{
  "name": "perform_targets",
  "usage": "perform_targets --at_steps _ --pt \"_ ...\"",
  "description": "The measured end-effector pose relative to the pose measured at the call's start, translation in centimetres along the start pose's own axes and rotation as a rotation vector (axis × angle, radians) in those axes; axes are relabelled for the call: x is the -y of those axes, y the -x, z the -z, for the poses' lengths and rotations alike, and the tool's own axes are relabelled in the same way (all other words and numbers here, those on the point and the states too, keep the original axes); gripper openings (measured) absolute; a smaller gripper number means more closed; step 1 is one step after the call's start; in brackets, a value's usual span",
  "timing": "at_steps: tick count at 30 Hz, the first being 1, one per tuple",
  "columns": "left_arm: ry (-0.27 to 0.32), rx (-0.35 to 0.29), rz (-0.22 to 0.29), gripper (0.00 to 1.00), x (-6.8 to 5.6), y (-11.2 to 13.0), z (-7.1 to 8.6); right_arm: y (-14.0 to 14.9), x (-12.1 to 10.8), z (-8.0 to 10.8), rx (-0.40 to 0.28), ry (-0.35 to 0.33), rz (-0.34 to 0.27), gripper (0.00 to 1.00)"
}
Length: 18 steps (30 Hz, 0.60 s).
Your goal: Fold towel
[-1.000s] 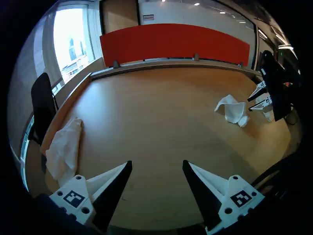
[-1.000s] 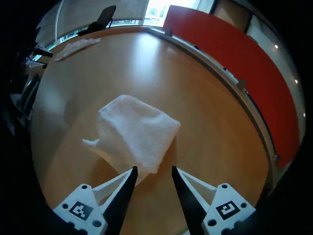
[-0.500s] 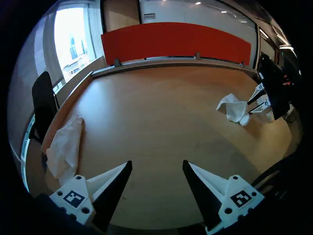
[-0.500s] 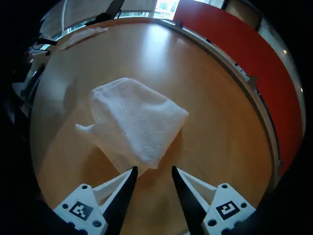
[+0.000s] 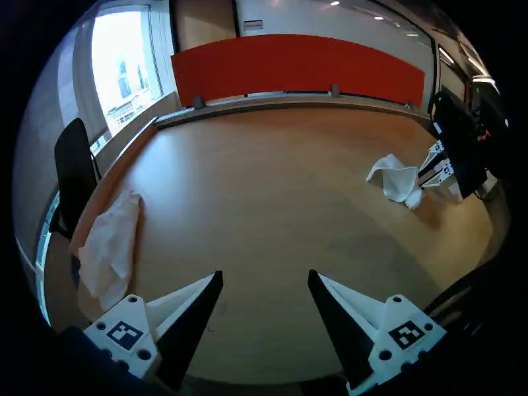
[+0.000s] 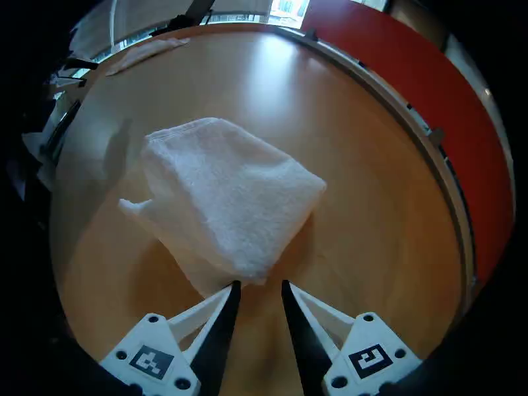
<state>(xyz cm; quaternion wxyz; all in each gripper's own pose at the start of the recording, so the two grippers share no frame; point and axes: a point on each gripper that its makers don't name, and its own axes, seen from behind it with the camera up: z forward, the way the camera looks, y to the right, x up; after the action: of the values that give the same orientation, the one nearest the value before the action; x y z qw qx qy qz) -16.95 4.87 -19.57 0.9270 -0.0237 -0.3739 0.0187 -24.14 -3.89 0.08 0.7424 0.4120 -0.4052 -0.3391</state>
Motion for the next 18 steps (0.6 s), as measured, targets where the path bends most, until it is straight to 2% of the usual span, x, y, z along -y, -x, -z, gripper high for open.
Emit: perform_targets --at_steps 8,16,18 --pt "-0.002 0.003 -0.002 0.96 0.09 0.09 0.0 -0.02 0.02 -0.37 0.002 -0.015 -0.007 0.3" --pt "-0.001 0.006 -0.001 0.96 0.01 0.11 -0.11 -0.2 0.09 -0.35 -0.003 -0.023 -0.001 0.25" --pt "-0.001 0.005 -0.002 0.96 0.0 0.09 -0.13 -0.23 0.14 -0.33 -0.005 -0.026 0.0 0.2"
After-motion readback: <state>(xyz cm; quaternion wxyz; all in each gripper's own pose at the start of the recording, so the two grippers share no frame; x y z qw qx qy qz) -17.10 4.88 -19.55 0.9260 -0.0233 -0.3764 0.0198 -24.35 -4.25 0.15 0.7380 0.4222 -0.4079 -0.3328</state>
